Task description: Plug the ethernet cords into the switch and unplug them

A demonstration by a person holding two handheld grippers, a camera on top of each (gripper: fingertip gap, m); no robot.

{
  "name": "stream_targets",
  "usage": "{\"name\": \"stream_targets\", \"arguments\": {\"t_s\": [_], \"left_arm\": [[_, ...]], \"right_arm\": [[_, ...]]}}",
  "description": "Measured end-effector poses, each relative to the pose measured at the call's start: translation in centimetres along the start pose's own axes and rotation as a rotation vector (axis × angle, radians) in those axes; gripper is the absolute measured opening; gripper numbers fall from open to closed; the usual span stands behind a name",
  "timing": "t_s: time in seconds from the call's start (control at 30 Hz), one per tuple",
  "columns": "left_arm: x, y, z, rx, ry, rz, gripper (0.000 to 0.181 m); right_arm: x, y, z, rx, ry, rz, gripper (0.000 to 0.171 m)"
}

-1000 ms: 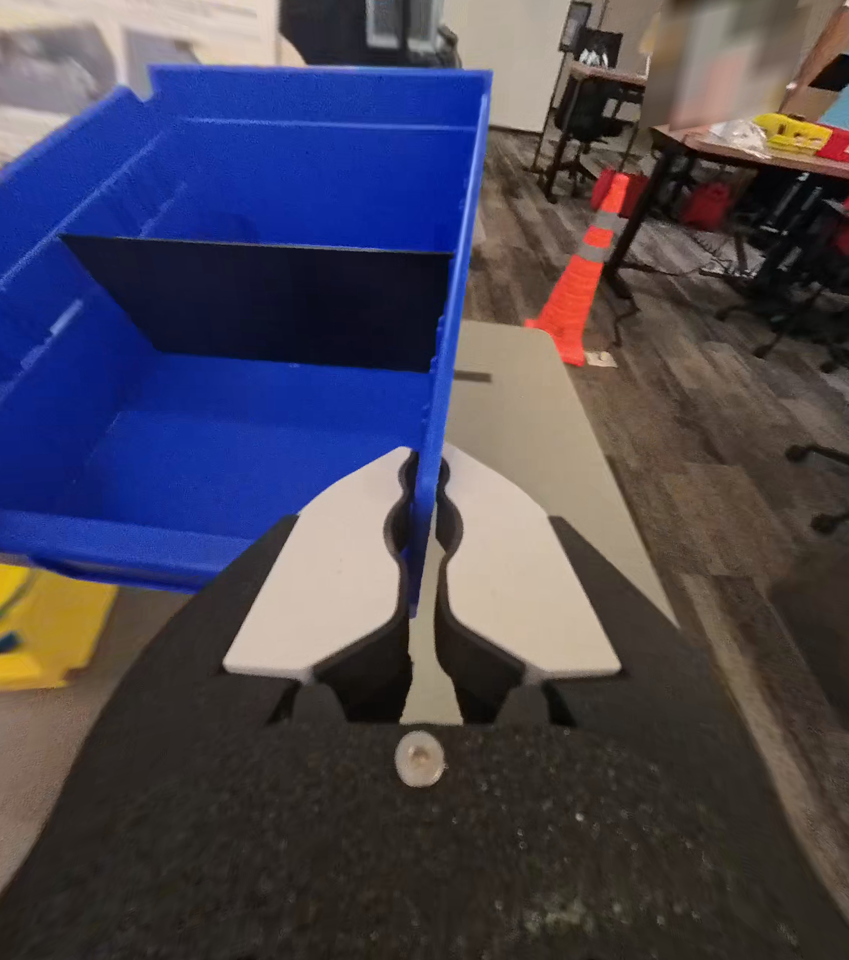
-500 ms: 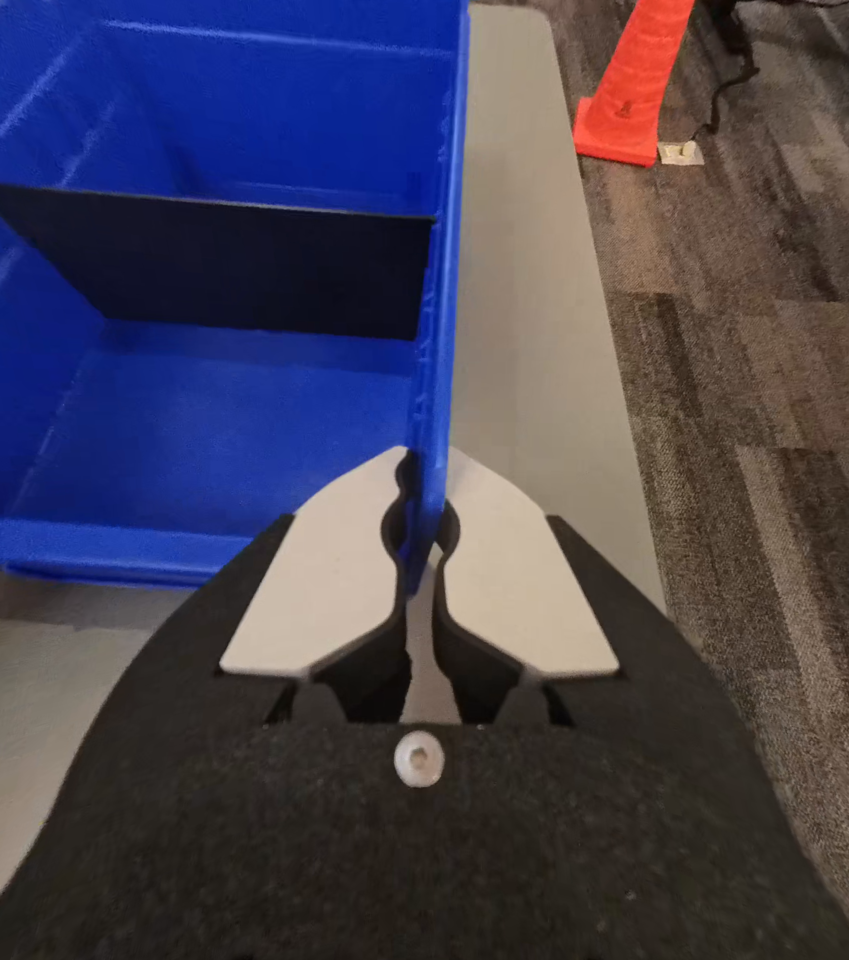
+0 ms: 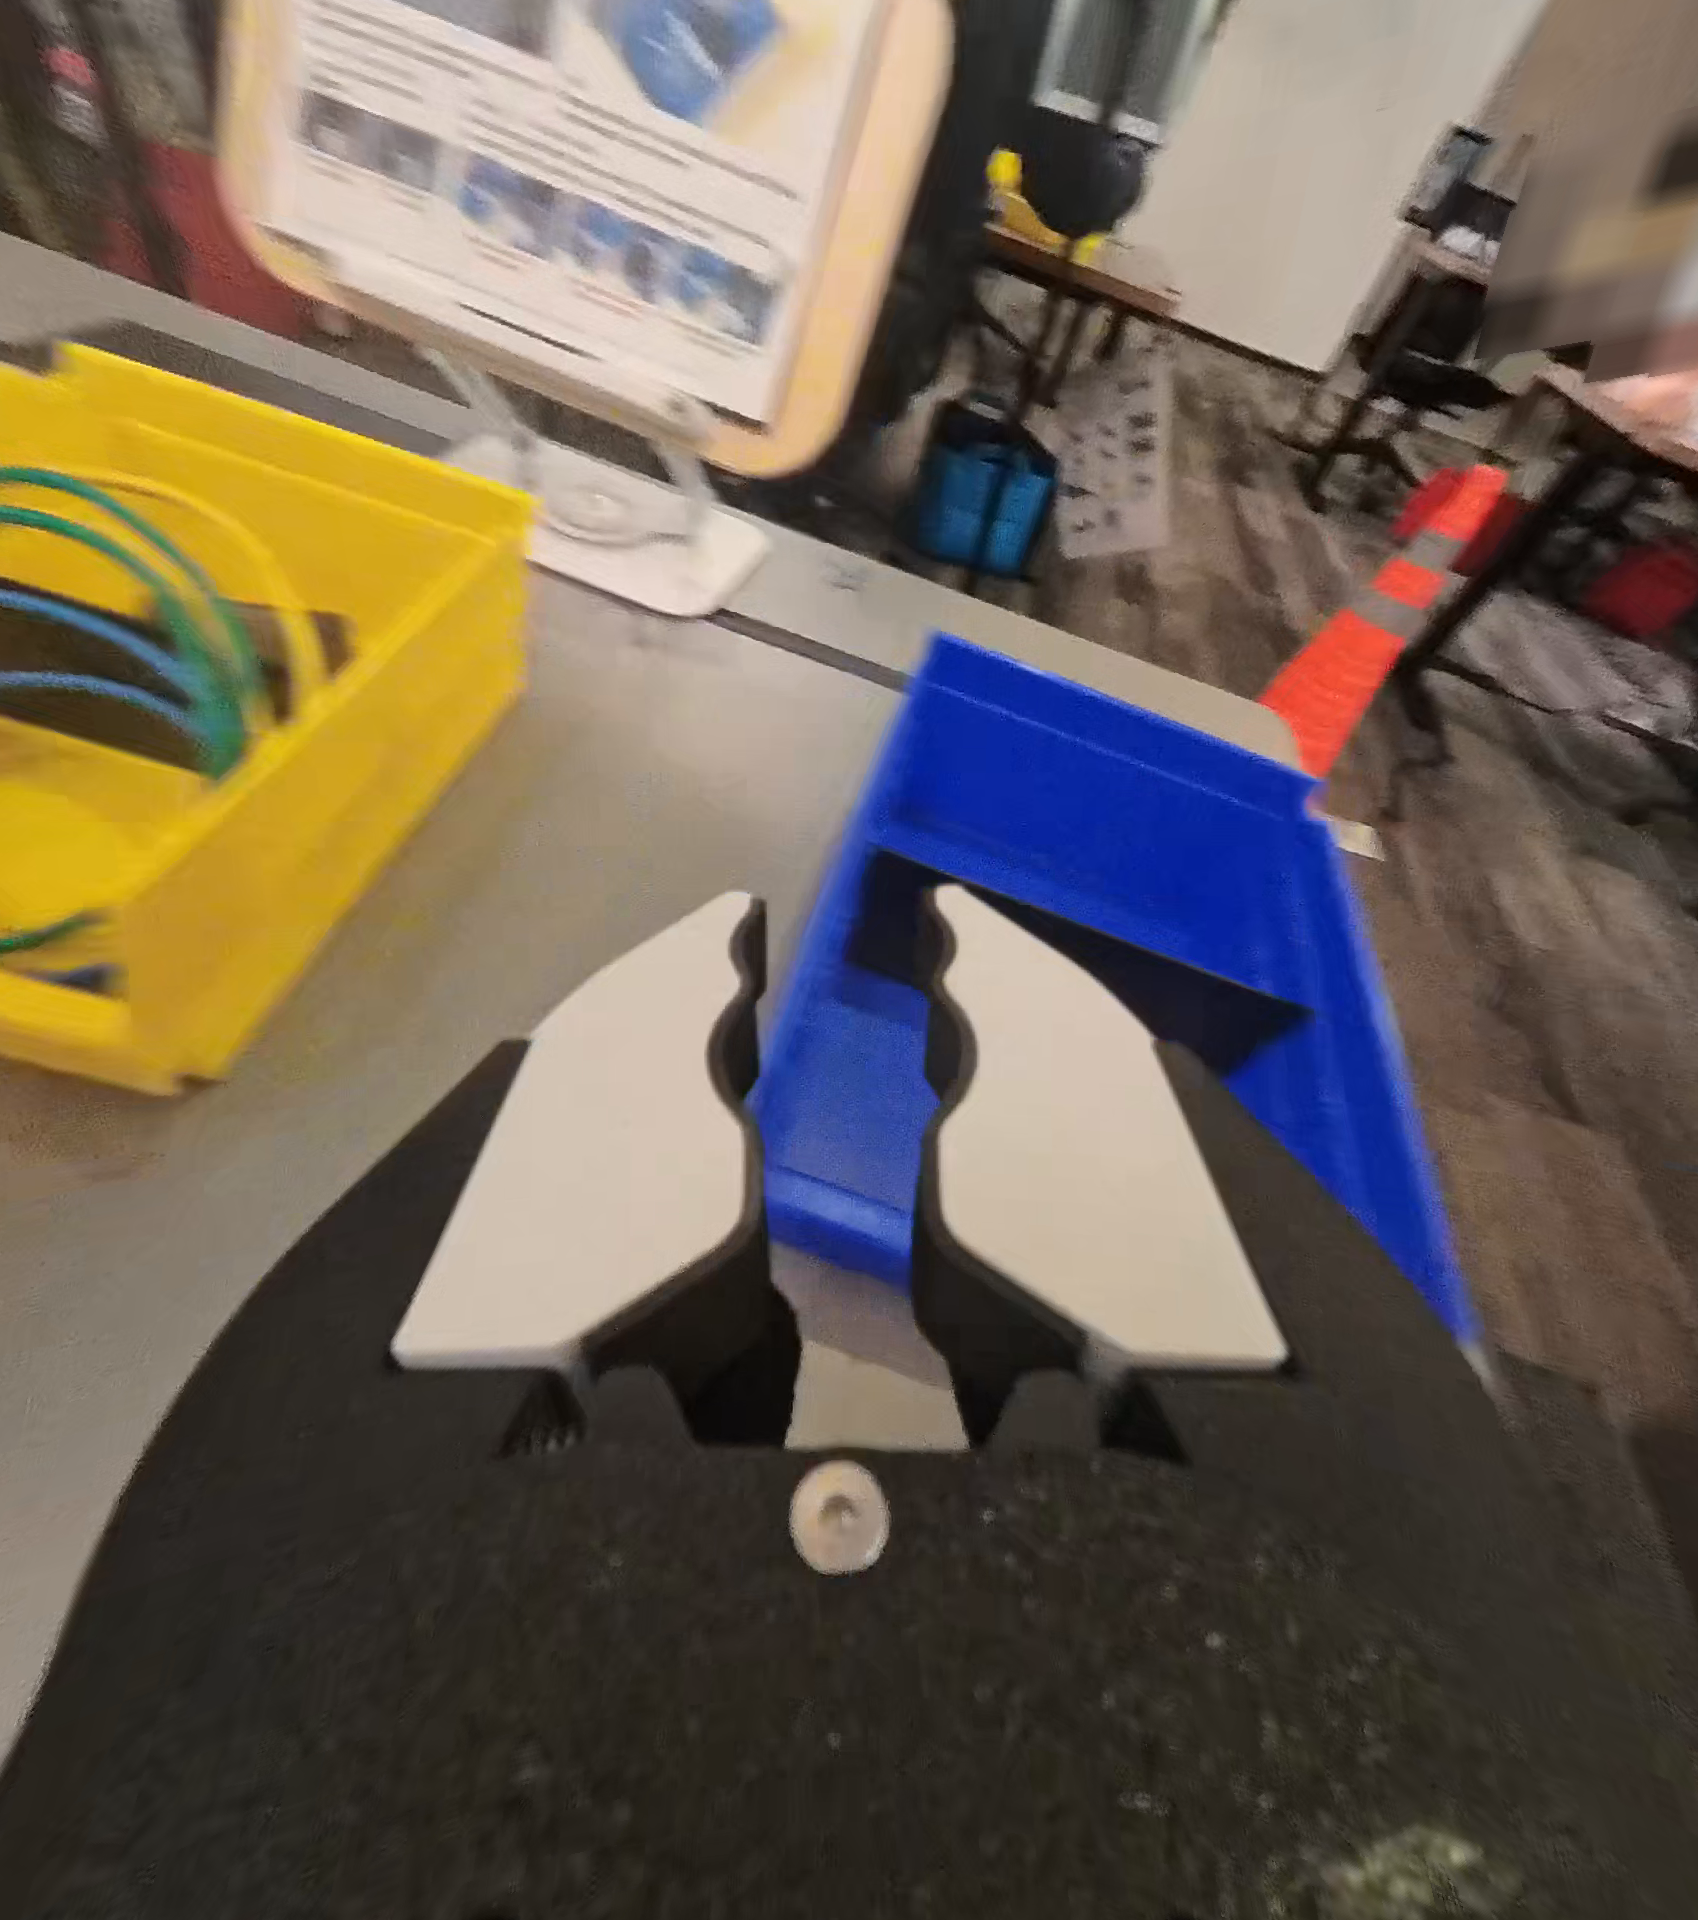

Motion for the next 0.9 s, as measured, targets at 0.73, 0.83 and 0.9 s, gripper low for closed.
{"name": "stream_targets", "arguments": {"t_s": [0.73, 0.83, 0.9], "left_arm": [[-3.1, 8.2, 15.6, 0.003, -0.307, 0.212, 0.006], [-5.5, 6.8, 18.3, -0.027, -0.338, 0.129, 0.005], [-7.4, 6.4, 20.6, -0.037, -0.382, 0.12, 0.005]], "right_arm": [[10.0, 3.7, 20.5, 0.245, -0.05, 0.241, 0.005], [10.3, 1.0, 22.7, 0.333, -0.097, 0.186, 0.007], [10.9, -1.2, 25.2, 0.33, -0.113, 0.151, 0.006]]}}
Point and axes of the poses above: each gripper's, where its closed fingertips meet, x out along the fingers, y out of its underside, z = x × y across the jaws, the point moved 6 cm from there along -x, back along the fingers, and after that the axes turned 3 degrees about -z, right-handed, at the moved point
